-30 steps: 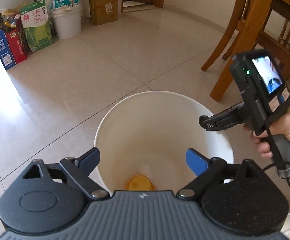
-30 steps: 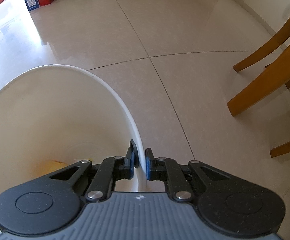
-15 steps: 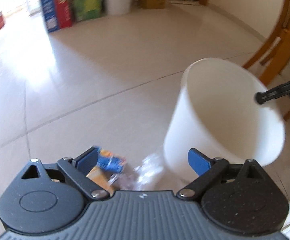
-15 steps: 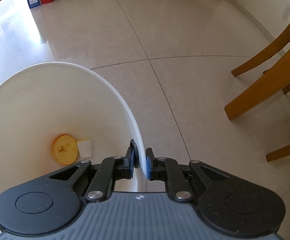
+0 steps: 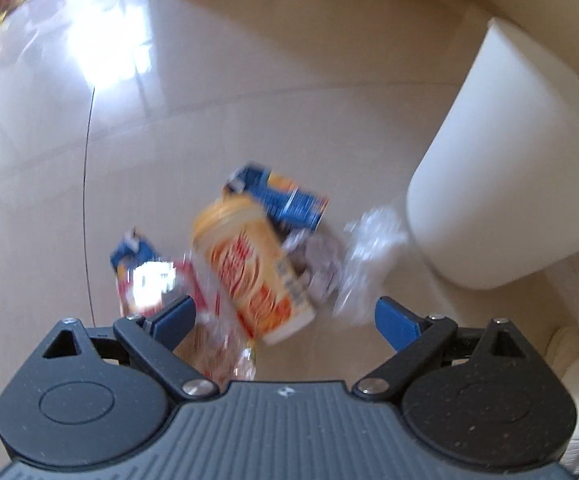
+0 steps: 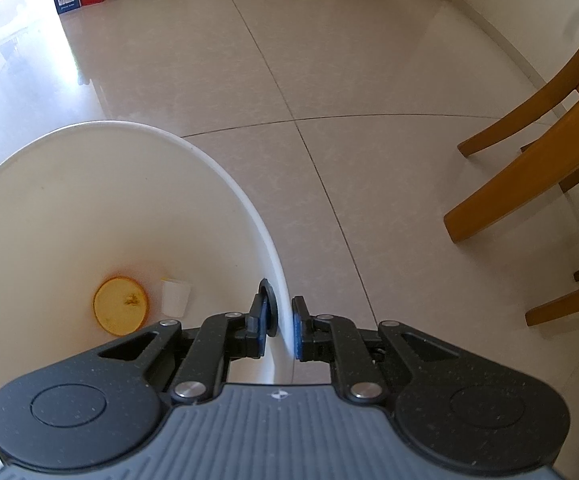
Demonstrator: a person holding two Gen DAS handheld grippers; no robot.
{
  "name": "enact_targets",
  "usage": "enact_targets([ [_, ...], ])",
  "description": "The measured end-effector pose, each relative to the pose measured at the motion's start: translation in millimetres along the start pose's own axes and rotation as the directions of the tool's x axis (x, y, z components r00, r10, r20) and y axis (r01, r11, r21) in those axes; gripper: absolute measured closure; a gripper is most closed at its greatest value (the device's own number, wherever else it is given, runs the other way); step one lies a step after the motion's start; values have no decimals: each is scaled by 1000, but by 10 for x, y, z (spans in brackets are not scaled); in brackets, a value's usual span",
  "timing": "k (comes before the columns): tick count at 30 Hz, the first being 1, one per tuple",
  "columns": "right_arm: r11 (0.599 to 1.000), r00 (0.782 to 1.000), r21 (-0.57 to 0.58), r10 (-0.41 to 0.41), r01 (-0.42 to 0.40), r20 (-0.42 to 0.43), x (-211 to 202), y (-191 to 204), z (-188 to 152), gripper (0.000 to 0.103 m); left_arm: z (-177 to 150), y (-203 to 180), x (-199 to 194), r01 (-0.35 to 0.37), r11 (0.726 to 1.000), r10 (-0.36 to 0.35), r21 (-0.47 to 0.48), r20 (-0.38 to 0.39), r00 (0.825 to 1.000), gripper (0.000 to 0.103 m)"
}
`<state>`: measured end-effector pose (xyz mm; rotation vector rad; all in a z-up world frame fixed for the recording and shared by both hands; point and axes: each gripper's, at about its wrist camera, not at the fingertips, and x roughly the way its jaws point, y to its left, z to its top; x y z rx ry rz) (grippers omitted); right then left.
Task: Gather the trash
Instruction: 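Lower the left gripper to the pile and grasp the clear plastic wrapper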
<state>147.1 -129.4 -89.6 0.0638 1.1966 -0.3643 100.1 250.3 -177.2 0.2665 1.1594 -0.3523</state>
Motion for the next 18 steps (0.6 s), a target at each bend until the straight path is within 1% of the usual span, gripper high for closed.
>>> enact_targets([
  [6,1000,1000,-21,-11,11,5,-18,35,-17,88,-418,145,359,-33,998,31,-44,-49,998,7],
  [8,1000,1000,-14,-10,10,2,-19,34,-9,88,-528,181,489,-64,997,61,-48,-58,996,7],
  [11,1000,1000,-8,-10,10,0,-19,38,-9,88,-607,193,615,-108,994,108,-4,-63,992,7],
  [18,1000,1000,-8,-9,9,-1,-5,11,0,88,-690,189,954,-168,980,179,110,-99,979,7],
])
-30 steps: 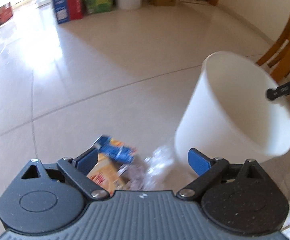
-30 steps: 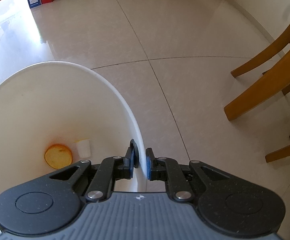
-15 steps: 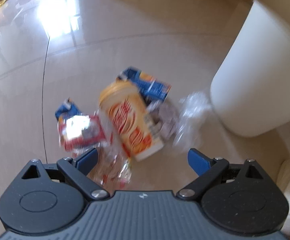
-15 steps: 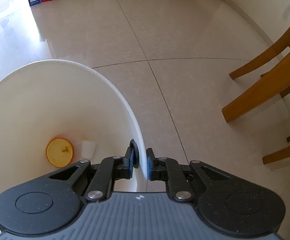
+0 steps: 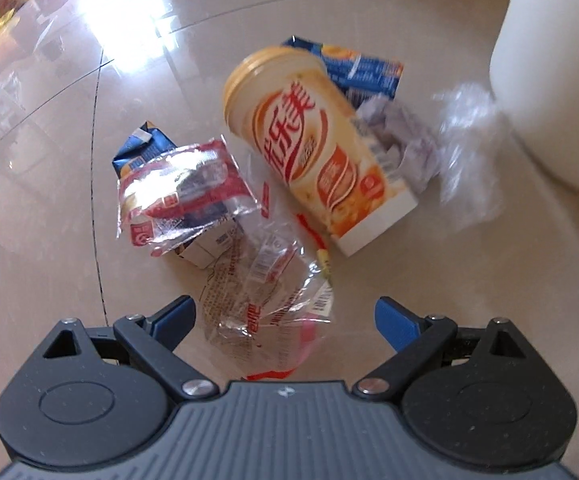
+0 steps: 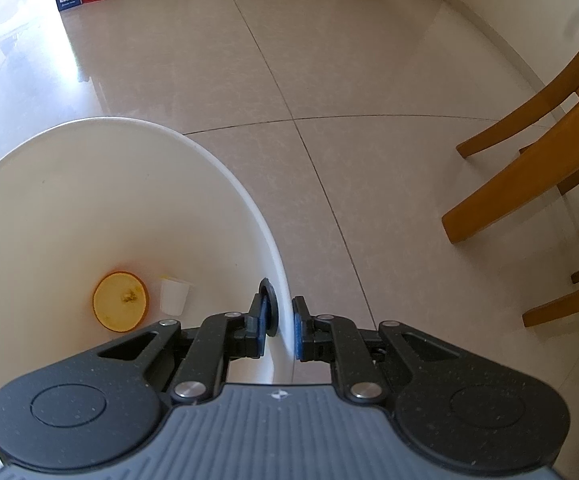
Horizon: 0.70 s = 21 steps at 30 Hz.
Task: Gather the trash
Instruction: 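Lower the left gripper to the pile and grasp the clear plastic wrapper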
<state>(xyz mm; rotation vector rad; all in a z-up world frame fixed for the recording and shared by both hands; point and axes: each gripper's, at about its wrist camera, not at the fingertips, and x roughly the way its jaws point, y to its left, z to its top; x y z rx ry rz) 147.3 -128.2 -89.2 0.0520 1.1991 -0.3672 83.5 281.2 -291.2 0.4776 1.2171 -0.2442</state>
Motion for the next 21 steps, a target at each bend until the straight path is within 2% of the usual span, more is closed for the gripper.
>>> enact_targets([
  [4,1000,1000,-3,-1,1,0,11,-9,-3,88,-2,-30,111,-17,999,18,38,-6,1000,7],
  [12,1000,1000,-2,1,-1,0,13,-23,0,88,69,41,338,-38,999,38,-33,-15,999,11],
  [15,1000,1000,-2,1,-1,0,14,-23,0,88,86,63,340,-24,999,24,-42,-6,1000,20],
  [21,1000,1000,-1,-1,1,-1,12,-28,1,88,100,163,337,34,997,-35,-71,-6,999,45],
])
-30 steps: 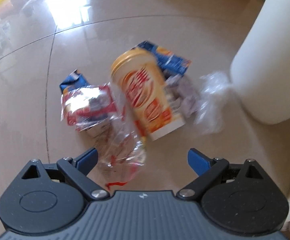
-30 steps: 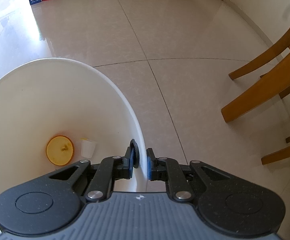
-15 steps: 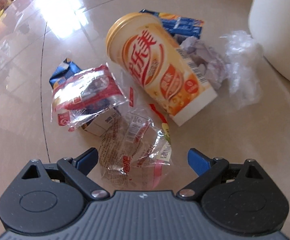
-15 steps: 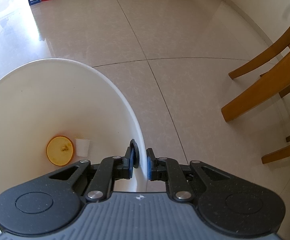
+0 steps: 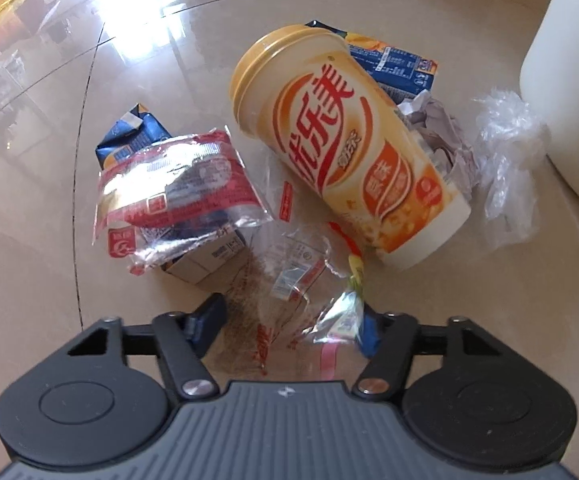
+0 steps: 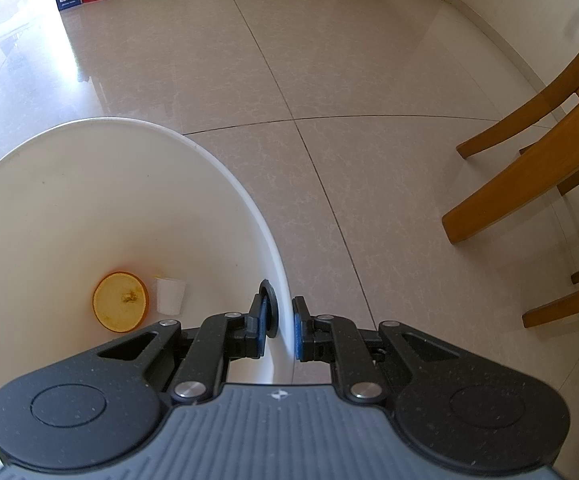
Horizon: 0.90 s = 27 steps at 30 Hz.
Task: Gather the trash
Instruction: 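Lower the left gripper to the pile and grasp the clear plastic wrapper, then carry the plastic wrapper over the wastebasket and open the left gripper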
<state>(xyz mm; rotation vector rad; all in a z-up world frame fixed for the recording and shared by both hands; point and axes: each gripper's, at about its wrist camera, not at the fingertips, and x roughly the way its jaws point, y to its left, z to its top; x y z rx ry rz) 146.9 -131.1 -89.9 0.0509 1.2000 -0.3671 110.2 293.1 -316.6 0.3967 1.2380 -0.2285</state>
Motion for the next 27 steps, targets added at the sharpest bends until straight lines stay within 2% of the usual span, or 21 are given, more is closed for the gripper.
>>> enact_targets([
  [2,1000,1000,0,-1,1,1,-2,-1,-1,88,1,55,-28,10,1000,-10,-6,-3,1000,58],
  [9,1000,1000,-2,-3,3,1,-4,8,-3,88,-99,214,-72,41,999,-41,-31,-11,999,77],
  [19,1000,1000,-4,-3,3,1,-3,8,0,87,-264,252,-395,58,998,-58,-2,-35,998,82],
  [23,1000,1000,-5,-6,6,1,-1,20,4,87,-288,269,-558,52,998,-51,39,-36,998,87],
  [27,1000,1000,-9,-7,7,2,-4,23,5,87,-274,230,-749,60,998,-60,28,-26,998,88],
])
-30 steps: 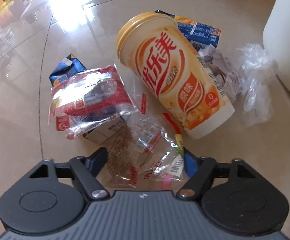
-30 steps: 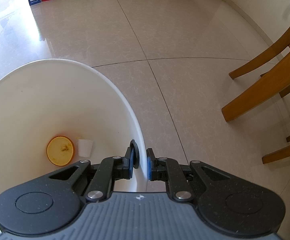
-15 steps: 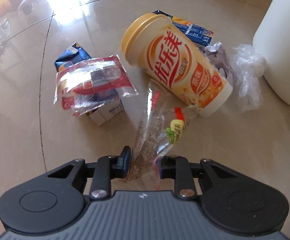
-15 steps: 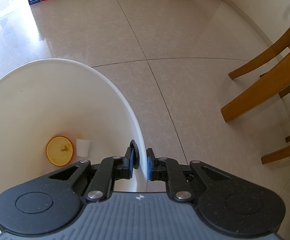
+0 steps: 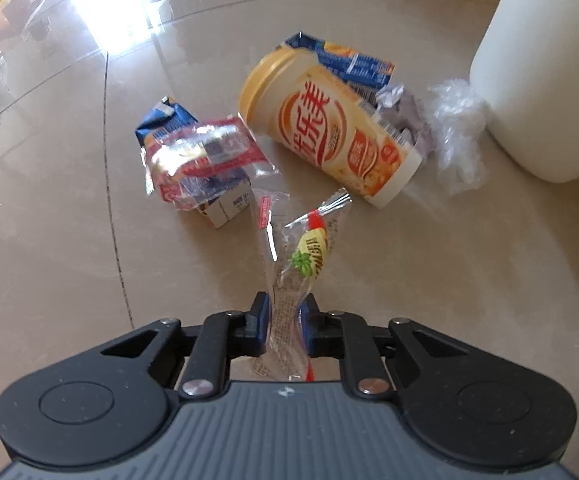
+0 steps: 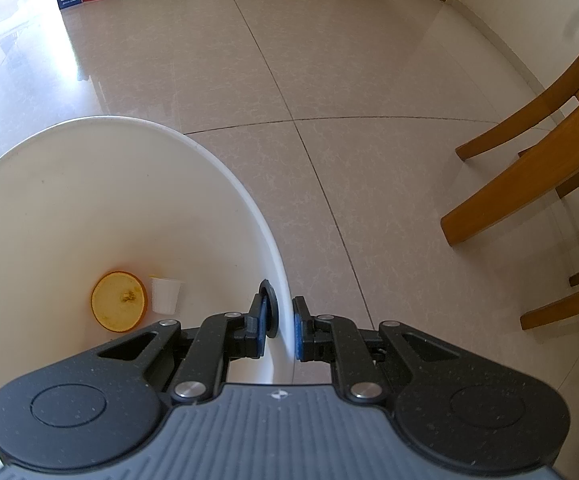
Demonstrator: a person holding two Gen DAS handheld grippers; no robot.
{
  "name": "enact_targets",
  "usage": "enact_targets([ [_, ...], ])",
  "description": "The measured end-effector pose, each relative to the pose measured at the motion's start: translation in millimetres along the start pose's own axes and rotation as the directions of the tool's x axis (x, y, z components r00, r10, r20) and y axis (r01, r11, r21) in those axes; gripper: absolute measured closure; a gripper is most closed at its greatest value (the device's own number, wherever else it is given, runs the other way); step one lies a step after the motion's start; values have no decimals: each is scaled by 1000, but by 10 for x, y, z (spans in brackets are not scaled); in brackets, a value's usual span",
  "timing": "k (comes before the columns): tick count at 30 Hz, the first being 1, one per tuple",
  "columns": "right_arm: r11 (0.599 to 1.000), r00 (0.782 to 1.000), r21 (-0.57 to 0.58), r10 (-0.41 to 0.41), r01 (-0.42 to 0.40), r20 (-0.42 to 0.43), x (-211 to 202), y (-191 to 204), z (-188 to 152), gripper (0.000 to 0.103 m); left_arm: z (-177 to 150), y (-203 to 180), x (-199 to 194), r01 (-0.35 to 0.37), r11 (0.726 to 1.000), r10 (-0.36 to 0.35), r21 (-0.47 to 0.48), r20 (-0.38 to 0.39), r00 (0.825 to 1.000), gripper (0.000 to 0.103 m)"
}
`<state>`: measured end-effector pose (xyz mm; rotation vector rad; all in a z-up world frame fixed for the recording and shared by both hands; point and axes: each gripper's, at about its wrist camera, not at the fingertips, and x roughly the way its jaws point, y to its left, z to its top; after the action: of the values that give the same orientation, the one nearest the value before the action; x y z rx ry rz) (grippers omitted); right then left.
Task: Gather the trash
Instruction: 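Carry the plastic wrapper over the wastebasket and open the left gripper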
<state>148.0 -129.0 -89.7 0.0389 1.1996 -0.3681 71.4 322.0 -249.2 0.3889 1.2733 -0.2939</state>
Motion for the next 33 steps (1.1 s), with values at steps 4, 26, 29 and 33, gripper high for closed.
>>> enact_targets([
  [4,1000,1000,-4,-4,4,2,-3,16,0,87,59,-61,-282,18,999,-18,34,24,1000,88],
  [26,1000,1000,-6,-9,9,1,-6,28,-5,87,1704,-1536,-2031,205,889,-301,410,186,935,88],
  [29,1000,1000,0,-9,9,-3,-4,31,-2,87,1926,-1826,-2068,234,866,-344,442,186,920,88],
  [33,1000,1000,2,-7,7,-4,2,32,2,87,2098,-2121,-2064,231,850,-355,473,190,915,87],
])
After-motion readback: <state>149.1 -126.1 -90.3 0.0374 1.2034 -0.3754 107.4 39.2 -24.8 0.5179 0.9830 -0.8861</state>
